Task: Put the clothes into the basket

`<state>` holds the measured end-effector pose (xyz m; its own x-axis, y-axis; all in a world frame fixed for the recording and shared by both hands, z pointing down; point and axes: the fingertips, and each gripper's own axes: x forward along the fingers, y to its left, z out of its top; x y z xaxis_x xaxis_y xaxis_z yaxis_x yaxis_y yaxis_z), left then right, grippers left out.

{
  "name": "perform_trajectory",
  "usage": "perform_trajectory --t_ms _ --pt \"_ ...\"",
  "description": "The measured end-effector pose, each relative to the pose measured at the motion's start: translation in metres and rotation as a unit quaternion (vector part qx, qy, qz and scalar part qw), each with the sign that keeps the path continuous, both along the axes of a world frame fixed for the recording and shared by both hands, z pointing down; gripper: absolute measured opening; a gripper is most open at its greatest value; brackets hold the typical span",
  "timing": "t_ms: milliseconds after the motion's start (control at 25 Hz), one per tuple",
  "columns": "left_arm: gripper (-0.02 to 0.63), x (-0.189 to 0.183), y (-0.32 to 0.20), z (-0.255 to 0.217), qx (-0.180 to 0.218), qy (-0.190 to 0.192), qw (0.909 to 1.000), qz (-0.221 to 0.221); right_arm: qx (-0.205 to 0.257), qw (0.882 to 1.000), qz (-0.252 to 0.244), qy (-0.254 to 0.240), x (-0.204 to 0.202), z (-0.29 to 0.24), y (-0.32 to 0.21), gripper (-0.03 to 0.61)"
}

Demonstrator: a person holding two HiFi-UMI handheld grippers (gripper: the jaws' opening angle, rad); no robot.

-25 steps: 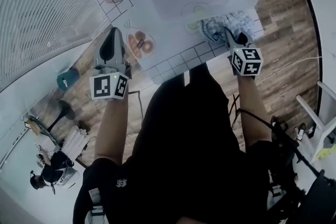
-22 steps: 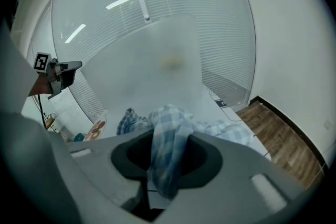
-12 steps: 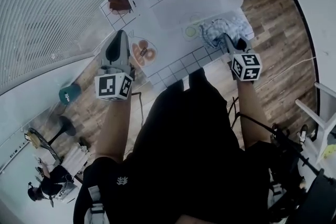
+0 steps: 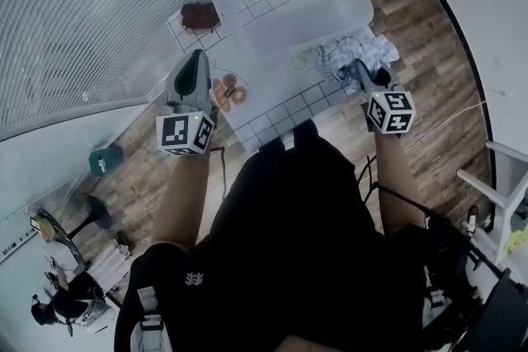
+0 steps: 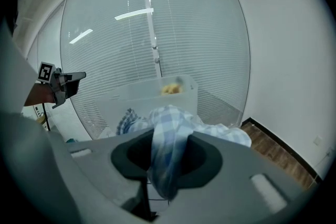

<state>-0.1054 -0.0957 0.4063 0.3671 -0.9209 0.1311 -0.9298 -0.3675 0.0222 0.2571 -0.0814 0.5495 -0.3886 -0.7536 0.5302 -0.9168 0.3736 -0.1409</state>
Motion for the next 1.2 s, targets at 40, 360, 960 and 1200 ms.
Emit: perform_trajectory --t_ms 40,360,960,1200 --pt "0.006 0.0 0.0 -0.002 0.001 0.001 1.0 0.001 0.004 1.0 0.0 0.001 0.0 -0.005 0.0 0.104" --pt "0.006 0.008 0.0 -0.02 0.012 0.005 0.9997 0.019 0.029 1.0 0.01 0.001 0.005 -0.038 0.003 0.104" --pt "0.006 0.008 -0.002 -0.041 0.022 0.02 0.9992 0.027 0.066 0.998 0.012 0.01 0.004 -0.085 0.003 0.104" --pt "0.006 0.011 -0.002 -0.051 0.027 0.026 0.9989 0.03 0.079 0.997 0.017 0.008 0.007 -0.1 0.002 0.103"
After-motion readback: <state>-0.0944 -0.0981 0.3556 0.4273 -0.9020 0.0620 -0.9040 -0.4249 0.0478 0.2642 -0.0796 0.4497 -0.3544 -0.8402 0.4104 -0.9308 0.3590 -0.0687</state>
